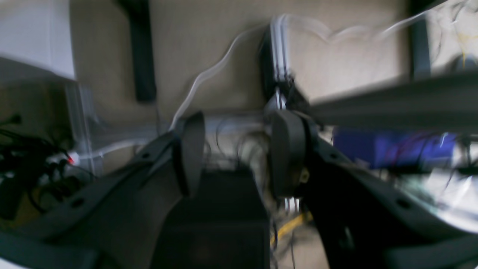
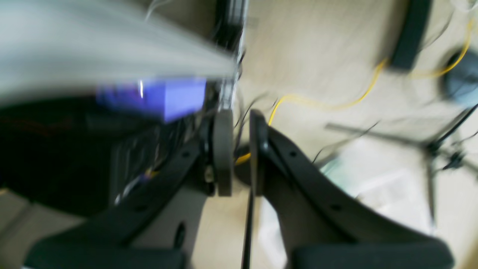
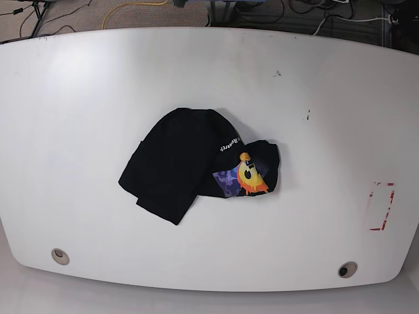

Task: Layout the t-shirt on the table in an organized manner, then fold the t-shirt properly
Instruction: 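Lower the right gripper onto the crumpled black t-shirt and pinch it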

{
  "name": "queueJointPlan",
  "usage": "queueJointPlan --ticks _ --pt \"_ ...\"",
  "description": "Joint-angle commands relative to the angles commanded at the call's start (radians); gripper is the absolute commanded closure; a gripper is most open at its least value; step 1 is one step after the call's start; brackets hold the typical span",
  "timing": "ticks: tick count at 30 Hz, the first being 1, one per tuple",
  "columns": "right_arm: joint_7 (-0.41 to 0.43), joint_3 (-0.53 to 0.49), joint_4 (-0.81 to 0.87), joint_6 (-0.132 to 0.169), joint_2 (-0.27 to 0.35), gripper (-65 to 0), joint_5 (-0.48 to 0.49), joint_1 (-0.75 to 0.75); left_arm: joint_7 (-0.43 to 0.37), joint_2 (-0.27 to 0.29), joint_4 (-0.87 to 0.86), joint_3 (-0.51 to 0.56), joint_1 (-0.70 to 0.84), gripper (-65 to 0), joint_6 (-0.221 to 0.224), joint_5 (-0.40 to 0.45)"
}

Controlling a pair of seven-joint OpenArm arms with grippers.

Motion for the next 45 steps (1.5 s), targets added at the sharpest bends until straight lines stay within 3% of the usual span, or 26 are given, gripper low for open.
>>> queueJointPlan --ticks 4,10,15,17,19,23,27,34,45 --pt "0.000 0.002 -0.002 0.000 0.044 -7.5 0.002 0.071 0.002 -0.014 0.083 -0.021 -0.012 -26.7 0.000 -0.008" --pt "-0.005 0.003 -0.003 0.000 0.054 -8.1 0.003 0.164 0.002 -0.052 0.103 -0.018 -0.100 -27.5 0.000 -0.011" --pt "-0.005 0.034 -0.003 0.000 0.055 -8.2 0.002 0.256 0.051 -0.057 0.101 -0.012 -0.190 -40.1 0.000 -0.006" --pt "-0.006 0.048 -0.003 0.000 0.054 -10.8 0.002 0.293 0.094 -0.055 0.101 -0.012 -0.224 -45.0 0.000 -0.006" --pt "-0.006 0.051 -0.003 0.000 0.054 -17.8 0.002 0.339 0.124 -0.055 0.101 -0.015 -0.273 -48.2 0.000 -0.006" --pt "-0.006 0.049 -0.005 0.000 0.054 -30.3 0.003 0.411 0.132 -0.055 0.098 -0.018 -0.336 -48.9 0.000 -0.005" --pt "-0.009 0.041 -0.005 0.000 0.054 -34.6 0.003 0.479 0.149 -0.054 0.098 -0.017 -0.376 -49.0 0.000 -0.005" --pt "-0.124 -0.058 -0.006 0.002 0.084 -34.6 0.003 0.655 0.210 -0.051 0.100 -0.015 -0.465 -48.6 -0.002 -0.011" --pt "-0.258 -0.333 -0.075 0.002 0.127 -34.7 -0.002 0.980 0.238 -0.054 0.100 -0.018 -0.497 -48.6 -0.002 -0.011"
